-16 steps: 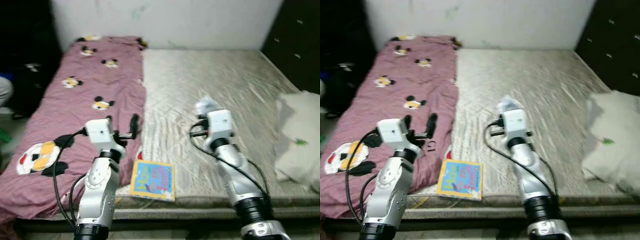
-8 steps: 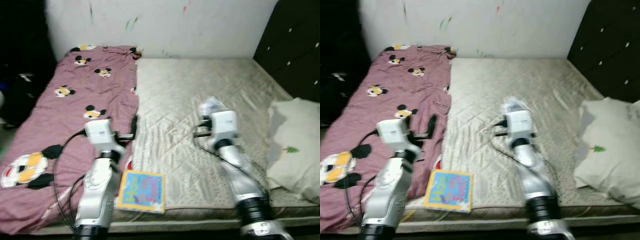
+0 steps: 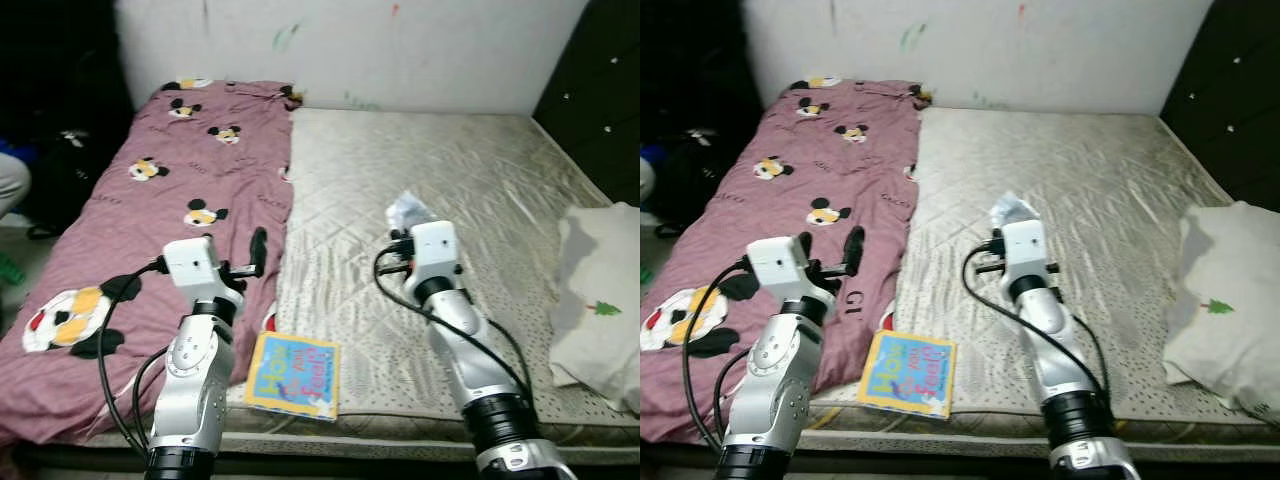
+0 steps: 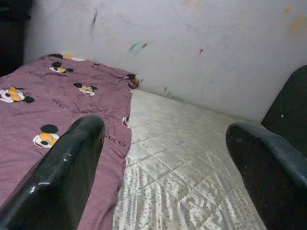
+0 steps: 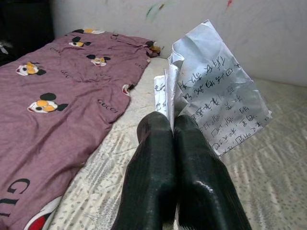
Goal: Clean up the room
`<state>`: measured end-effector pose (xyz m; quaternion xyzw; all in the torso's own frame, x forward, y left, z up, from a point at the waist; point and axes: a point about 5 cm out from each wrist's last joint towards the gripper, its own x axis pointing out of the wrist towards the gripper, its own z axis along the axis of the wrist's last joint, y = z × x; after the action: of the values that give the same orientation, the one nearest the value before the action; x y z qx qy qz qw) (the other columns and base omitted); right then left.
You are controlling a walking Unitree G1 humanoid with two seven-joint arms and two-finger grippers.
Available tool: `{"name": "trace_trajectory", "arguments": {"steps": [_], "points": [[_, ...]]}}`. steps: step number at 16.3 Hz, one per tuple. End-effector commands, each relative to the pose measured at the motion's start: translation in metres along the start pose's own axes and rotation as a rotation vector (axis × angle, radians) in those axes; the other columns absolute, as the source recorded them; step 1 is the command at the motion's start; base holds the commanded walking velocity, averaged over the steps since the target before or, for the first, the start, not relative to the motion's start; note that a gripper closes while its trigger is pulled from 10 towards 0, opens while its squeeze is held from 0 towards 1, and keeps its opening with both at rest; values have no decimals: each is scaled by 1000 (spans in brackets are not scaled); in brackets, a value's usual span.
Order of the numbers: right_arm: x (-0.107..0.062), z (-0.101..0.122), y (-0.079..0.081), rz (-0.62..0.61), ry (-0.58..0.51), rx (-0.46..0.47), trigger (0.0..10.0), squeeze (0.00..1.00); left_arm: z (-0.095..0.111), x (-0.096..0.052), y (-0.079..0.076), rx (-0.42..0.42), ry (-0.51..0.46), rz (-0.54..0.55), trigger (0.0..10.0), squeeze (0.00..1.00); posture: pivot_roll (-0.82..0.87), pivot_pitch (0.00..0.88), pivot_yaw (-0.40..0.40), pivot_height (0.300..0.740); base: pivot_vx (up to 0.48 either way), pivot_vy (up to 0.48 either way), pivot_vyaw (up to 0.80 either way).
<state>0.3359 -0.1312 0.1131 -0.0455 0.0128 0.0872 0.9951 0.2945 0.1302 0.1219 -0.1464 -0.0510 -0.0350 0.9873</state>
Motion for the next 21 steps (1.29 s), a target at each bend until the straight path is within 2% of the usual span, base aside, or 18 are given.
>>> {"name": "trace_trajectory", "arguments": {"steps": [1, 4, 7, 13, 21], "points": [[1, 2, 6, 18, -8, 9, 10000, 0, -2, -2, 3, -11, 15, 26, 10000, 0, -79, 9, -34, 740, 0, 480, 0], [1, 2, 10, 37, -11, 2, 10000, 0, -2, -2, 3, -13, 13, 29, 10000, 0, -80, 12, -36, 740, 0, 480, 140], [0, 1, 8, 41, -7, -1, 10000, 0, -3, 0, 0, -20, 13, 26, 10000, 0, -87, 14, -38, 740, 0, 480, 715], [0, -1, 11, 64, 4, -3, 10000, 0, -1, 1, -1, -24, 1, 25, 10000, 0, -89, 16, -39, 740, 0, 480, 0], [1, -5, 13, 75, 21, -5, 10000, 0, 4, 0, -8, -30, -37, -52, 10000, 0, -85, 16, -35, 740, 38, 0, 0]]}}
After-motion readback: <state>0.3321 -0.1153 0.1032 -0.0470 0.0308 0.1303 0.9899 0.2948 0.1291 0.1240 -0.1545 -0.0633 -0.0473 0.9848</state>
